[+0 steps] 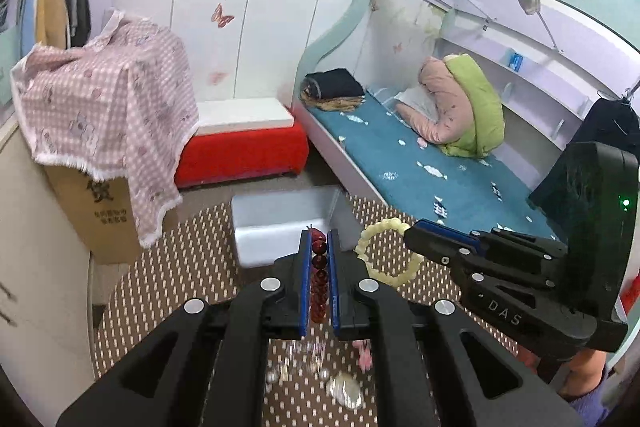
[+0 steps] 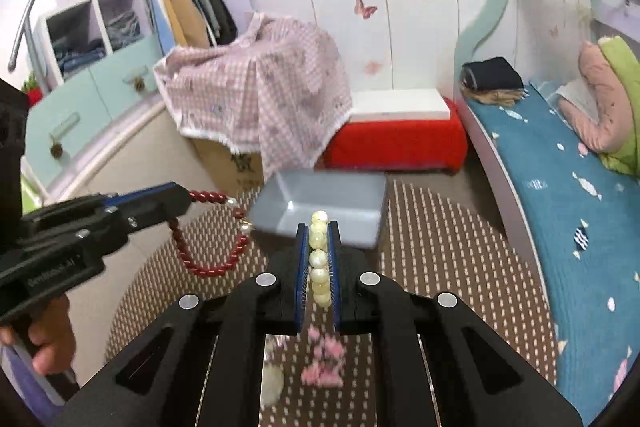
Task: Organize jewelry
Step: 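Lower both bracelets into the grey tin box while both grippers open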
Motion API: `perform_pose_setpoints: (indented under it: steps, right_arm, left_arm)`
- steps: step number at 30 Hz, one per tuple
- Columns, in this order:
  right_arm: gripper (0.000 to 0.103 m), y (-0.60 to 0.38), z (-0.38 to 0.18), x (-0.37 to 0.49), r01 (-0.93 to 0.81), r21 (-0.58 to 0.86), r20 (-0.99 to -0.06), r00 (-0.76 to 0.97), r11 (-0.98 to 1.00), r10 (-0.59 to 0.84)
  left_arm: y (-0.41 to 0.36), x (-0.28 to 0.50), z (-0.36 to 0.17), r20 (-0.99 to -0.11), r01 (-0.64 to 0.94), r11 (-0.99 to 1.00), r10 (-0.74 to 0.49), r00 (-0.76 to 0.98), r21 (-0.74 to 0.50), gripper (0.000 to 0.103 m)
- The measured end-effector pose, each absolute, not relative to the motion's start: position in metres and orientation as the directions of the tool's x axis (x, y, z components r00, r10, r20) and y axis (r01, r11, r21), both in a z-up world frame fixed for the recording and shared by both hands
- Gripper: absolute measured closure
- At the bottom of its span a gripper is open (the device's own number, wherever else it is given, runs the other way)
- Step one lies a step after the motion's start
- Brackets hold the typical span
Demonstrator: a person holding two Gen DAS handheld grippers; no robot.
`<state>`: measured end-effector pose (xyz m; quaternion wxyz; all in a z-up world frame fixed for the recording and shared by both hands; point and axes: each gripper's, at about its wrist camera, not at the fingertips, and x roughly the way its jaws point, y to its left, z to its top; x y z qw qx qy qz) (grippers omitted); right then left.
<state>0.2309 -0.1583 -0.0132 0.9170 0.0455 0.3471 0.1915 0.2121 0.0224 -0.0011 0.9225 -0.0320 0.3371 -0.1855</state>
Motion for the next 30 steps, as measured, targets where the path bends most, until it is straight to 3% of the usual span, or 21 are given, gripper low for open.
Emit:
perform_pose_setpoints:
  steps: [7, 16, 22, 24, 26, 30]
  right_arm:
    - [0.093, -0.152, -0.007, 0.271, -0.274, 0.184, -0.61, 0.722, 0.944, 0.328]
    - [0.093, -0.135, -0.054, 0.315, -0.255, 0.165, -0.688, 0.662, 0.953, 0.297]
    - [0.093, -0.128, -0.079, 0.327, -0.25, 0.159, -0.72, 0.632, 0.955, 0.285]
    - [0.093, -0.126, -0.084, 0.328, -0.249, 0.161, -0.724, 0.628, 0.955, 0.286]
    - [0.093, -0.125, -0.089, 0.329, -0.25, 0.164, -0.727, 0.623, 0.954, 0.288]
    - [0.093, -0.123, -0.096, 0.332, -0.247, 0.164, -0.738, 0.612, 0.955, 0.285]
  left_arm:
    - [0.012, 0.269, -0.006, -0.63, 0.319, 0.929, -0.364, 0.686, -0.19, 0.097]
    - [0.009, 0.334, -0.082, -0.775, 0.233, 0.958, -0.275, 0.569, -0.169, 0.097]
    - [0.013, 0.335, -0.103, -0.793, 0.218, 0.963, -0.258, 0.552, -0.162, 0.096]
    - [0.014, 0.335, -0.103, -0.793, 0.212, 0.965, -0.25, 0.555, -0.156, 0.085]
    - [0.017, 0.332, -0.101, -0.783, 0.196, 0.97, -0.234, 0.577, -0.146, 0.064]
    - [0.016, 0.325, -0.094, -0.774, 0.196, 0.971, -0.227, 0.591, -0.135, 0.061]
